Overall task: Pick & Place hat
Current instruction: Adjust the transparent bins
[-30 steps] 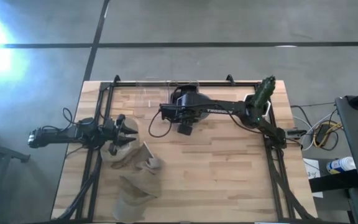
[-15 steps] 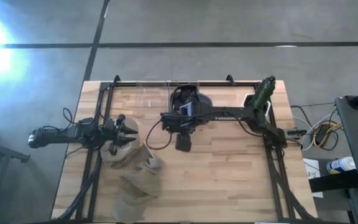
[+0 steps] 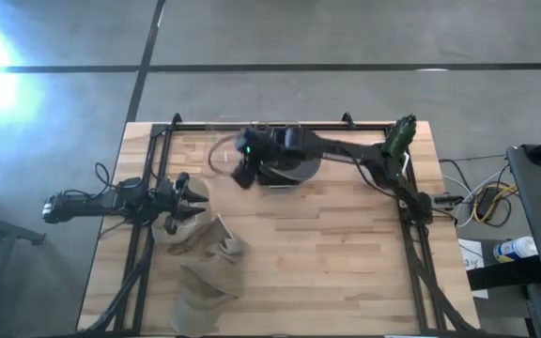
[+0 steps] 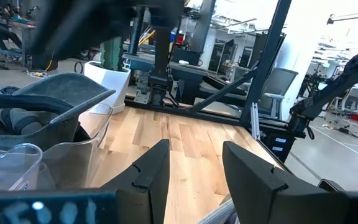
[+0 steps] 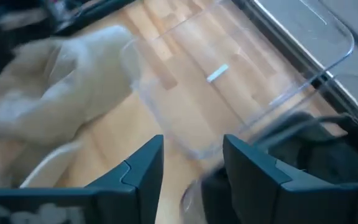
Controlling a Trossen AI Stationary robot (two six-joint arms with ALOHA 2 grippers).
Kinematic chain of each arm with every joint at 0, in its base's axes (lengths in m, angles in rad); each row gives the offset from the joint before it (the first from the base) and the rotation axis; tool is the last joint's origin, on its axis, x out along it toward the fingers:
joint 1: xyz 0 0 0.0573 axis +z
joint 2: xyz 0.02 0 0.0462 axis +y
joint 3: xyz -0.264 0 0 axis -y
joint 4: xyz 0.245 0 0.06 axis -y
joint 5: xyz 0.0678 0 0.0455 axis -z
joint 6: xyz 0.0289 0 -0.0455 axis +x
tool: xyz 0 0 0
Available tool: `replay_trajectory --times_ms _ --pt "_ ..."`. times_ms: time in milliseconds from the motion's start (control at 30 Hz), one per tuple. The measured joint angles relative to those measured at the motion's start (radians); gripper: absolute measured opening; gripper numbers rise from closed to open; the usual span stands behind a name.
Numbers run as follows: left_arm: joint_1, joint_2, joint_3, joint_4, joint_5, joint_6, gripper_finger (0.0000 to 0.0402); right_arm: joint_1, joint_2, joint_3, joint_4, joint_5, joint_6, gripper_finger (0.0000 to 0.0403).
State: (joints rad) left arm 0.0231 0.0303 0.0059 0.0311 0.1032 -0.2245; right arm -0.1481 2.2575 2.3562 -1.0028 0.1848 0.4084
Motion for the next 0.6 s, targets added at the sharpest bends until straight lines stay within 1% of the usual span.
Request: replay_trajectory --times_ms 100,267,400,600 --pt "0.000 0.000 0.000 0.000 0.000 0.000 0.0142 -0.054 0.048 -0.001 0.053 -0.073 -0.013 0.0151" --pt "0.000 0.000 0.000 0.000 0.000 0.000 0.0142 -0.107 0.123 -0.002 0.111 -0.130 -0.036 0.0142" --pt "0.000 0.000 0.000 0.000 0.000 0.000 0.0142 -0.124 0.163 -0.002 0.140 -0.107 -0.130 0.0138" --pt "0.000 0.002 0.000 0.000 0.000 0.000 0.0142 -0.133 0.217 -0.002 0.145 -0.054 -0.356 0.0130"
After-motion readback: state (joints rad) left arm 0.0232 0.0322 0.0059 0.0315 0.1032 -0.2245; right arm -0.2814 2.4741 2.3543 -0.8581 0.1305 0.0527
